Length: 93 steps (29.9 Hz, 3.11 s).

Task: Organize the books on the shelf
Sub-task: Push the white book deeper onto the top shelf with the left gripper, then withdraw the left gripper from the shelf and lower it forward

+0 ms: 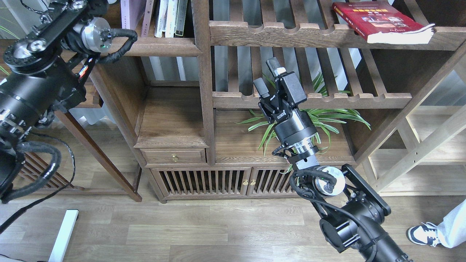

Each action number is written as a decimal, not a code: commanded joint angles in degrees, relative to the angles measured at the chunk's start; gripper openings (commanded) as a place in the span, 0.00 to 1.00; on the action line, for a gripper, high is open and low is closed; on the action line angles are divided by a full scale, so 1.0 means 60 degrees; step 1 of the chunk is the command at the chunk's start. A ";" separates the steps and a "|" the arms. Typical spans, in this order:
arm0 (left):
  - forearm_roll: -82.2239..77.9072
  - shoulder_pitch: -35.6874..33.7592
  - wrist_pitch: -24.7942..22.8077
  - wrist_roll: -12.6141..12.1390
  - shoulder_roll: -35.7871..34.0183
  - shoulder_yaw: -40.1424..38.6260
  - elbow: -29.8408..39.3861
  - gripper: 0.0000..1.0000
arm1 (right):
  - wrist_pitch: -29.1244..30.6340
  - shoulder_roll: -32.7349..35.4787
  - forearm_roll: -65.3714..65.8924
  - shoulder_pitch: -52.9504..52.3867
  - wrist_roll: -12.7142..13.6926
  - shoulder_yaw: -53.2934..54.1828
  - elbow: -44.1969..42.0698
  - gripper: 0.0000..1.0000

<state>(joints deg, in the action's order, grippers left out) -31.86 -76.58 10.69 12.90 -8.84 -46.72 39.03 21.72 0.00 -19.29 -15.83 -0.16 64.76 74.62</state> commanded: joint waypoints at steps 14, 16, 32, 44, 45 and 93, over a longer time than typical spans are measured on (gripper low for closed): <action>0.0358 -0.0494 -0.1399 0.0179 -0.0532 -0.0928 0.0145 0.39 | -0.0002 0.0000 0.0094 0.0001 -0.0002 -0.0349 0.0001 0.99; 0.0402 -0.0391 -0.1664 0.0179 -0.0693 -0.0914 0.0263 0.39 | -0.0002 0.0000 0.0094 0.0001 -0.0002 -0.0378 0.0001 0.98; 0.1646 0.0912 -0.3685 0.0369 -0.1557 -0.0943 0.1551 0.41 | -0.0002 0.0000 0.0109 0.0001 -0.0061 -0.0422 0.0001 0.98; 0.2920 0.1586 -0.5634 0.0560 -0.2071 -0.1601 0.3557 0.43 | 0.0335 0.0000 0.0094 -0.0028 -0.0075 -0.0100 0.0015 0.99; 0.3067 0.1717 -0.5649 0.0531 -0.2100 -0.1689 0.3878 0.44 | 0.0335 0.0000 0.0080 -0.0057 -0.0075 -0.0013 0.0015 0.99; 0.3259 0.5981 -0.6448 0.0545 0.0991 -0.1690 0.6460 0.80 | -0.0837 0.0453 0.0006 0.0601 -0.0105 0.3401 0.0030 0.98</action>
<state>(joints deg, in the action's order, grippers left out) -12.30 -41.31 -28.00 16.26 -2.91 -56.86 78.05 16.56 2.16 -19.23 -13.65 -0.80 84.16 74.77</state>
